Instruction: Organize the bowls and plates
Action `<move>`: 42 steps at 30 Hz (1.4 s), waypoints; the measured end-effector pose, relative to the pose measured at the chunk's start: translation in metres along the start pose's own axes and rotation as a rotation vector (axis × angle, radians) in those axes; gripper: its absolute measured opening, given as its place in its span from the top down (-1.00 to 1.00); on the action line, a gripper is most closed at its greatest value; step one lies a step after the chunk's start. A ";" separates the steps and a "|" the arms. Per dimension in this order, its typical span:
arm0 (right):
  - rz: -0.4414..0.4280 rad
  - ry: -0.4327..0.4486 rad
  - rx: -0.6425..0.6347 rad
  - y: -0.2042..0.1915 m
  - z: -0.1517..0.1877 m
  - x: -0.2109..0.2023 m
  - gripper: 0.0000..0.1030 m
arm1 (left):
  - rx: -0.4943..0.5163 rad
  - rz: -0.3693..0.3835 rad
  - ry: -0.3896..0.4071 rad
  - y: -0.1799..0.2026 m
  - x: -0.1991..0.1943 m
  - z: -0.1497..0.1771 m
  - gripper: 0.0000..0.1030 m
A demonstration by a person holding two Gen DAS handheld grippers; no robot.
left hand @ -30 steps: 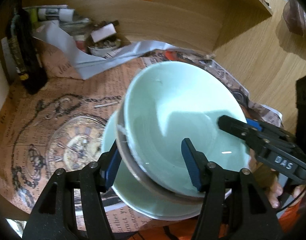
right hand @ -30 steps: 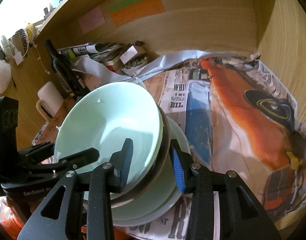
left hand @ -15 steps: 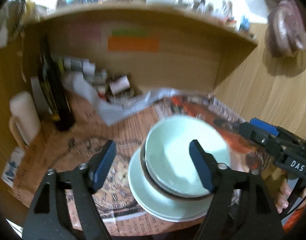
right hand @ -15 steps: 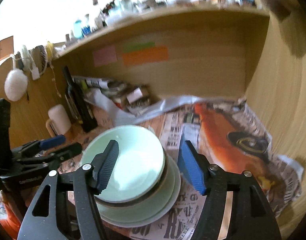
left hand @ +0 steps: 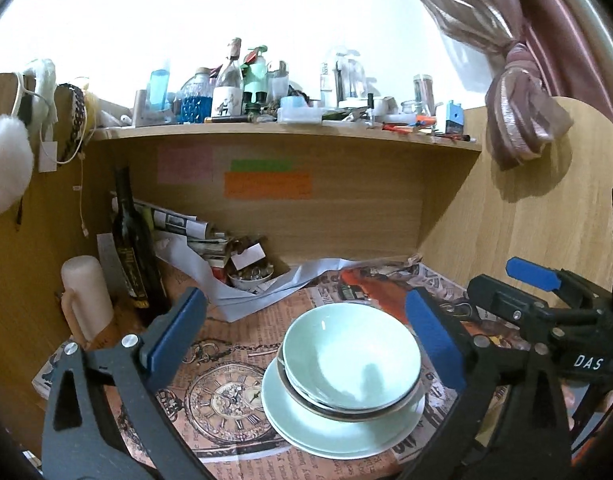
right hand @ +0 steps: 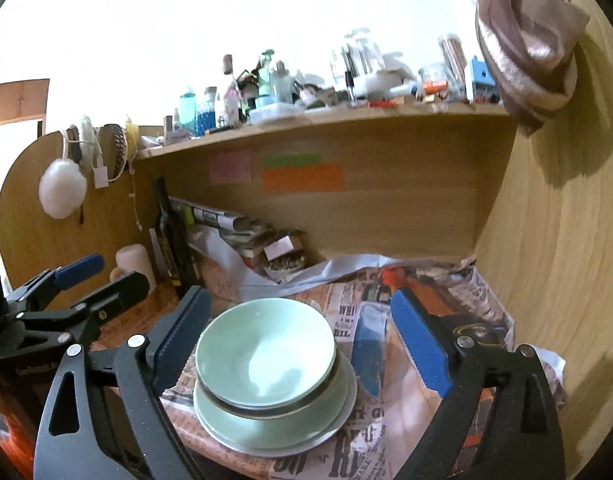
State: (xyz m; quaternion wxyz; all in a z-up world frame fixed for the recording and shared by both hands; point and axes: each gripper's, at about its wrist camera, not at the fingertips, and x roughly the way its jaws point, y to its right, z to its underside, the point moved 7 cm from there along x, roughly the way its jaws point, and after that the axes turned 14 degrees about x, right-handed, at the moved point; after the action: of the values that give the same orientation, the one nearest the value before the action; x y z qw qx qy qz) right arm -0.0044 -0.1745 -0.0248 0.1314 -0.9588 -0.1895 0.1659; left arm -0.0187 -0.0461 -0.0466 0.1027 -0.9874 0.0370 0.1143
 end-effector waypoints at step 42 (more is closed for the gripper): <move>-0.022 0.056 0.008 0.000 -0.003 -0.022 -1.00 | 0.029 -0.036 0.047 0.007 -0.015 -0.003 -0.99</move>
State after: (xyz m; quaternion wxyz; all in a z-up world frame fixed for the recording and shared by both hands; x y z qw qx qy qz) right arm -0.0227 -0.1838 -0.0161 0.1421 -0.9604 -0.1956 0.1383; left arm -0.0329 -0.0525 -0.0416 0.1180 -0.9888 0.0235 0.0888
